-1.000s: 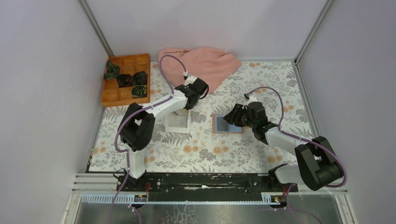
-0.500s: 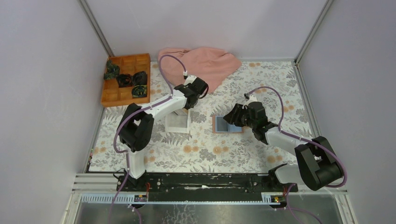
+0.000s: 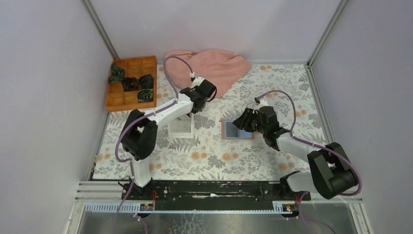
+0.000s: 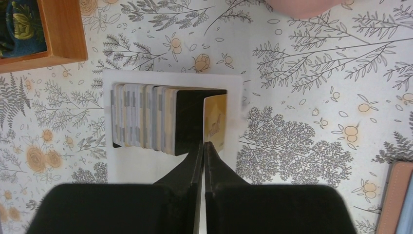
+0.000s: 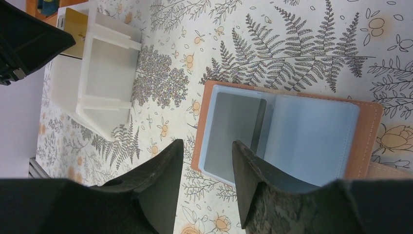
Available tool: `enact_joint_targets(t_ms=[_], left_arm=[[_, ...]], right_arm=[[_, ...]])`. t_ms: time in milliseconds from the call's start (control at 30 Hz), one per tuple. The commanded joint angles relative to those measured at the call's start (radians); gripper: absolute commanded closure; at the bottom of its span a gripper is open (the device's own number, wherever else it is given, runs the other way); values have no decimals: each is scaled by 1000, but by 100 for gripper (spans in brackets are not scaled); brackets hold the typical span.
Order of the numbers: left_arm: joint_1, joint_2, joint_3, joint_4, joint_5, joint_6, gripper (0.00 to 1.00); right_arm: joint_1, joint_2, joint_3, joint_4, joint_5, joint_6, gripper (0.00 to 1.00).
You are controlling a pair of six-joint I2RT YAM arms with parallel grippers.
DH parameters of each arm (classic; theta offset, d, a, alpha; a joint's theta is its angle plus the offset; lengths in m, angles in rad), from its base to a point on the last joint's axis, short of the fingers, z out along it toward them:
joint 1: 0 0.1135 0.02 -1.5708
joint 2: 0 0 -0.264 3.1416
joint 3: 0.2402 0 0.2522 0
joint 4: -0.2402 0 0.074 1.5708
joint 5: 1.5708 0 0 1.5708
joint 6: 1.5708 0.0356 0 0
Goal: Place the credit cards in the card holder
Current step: Pick up the credit card from the storage box.
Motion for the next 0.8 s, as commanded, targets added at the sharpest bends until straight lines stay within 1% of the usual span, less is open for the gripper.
enact_joint_targets(t_ms=[0,167,333,533,600,767], left_arm=[[6,-43,-1,9,-24,7,99],[-7,-55,16,3,-1,7,100],[-40,-72,61,-41,4,3,100],[-86,-133,125,-96,8,-3,100],[-96,-168,144,-103,50,-8,100],[-96,-242,143,-88,223,-16,100]], right_arm=[[9,4,1,47,20,-5,51],[9,3,1,41,22,-11,51],[9,-6,4,23,22,-22,51],[9,-45,5,14,-4,-29,51],[9,-66,6,14,-24,-37,51],[9,-144,-4,37,-80,-55,51]])
